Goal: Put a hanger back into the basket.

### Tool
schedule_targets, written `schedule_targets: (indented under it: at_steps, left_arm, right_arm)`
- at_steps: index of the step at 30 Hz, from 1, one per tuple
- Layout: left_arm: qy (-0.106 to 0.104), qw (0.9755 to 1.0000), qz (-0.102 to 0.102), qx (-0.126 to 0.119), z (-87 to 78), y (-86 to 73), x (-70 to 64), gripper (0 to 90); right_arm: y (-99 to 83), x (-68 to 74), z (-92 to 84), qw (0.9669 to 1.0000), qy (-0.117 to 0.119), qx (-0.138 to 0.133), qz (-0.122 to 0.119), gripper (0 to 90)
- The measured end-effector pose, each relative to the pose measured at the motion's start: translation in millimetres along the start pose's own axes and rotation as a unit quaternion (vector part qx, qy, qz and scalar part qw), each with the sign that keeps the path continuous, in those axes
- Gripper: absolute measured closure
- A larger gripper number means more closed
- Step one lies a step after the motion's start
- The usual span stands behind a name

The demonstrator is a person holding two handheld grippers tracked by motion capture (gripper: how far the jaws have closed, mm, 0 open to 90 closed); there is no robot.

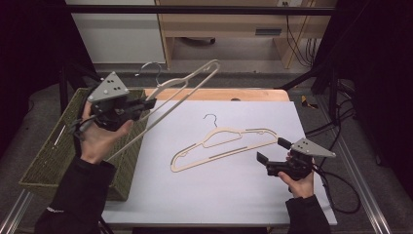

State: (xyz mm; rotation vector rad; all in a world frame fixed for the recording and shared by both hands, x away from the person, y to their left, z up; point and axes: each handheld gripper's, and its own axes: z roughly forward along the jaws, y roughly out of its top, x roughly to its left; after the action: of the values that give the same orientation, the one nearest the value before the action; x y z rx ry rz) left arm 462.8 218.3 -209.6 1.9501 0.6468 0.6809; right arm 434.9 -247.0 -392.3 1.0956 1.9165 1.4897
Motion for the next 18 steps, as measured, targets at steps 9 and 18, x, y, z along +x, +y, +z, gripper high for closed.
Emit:
schedule_targets:
  at_steps: [9, 18]
  left_arm:
    - [0.029, 0.9995, -0.008, 0.008, -24.6, -15.0, 41.3, 85.9]
    - [0.061, 0.9976, -0.023, 0.025, -35.9, -45.1, 82.3, 86.0]
  right_arm:
    - [0.1, -0.1, 1.1, 1.0000, -0.001, 0.007, -0.001, 3.5]
    - [-0.3, 0.2, 2.3, 0.9999, 0.000, 0.010, 0.000, 3.1]
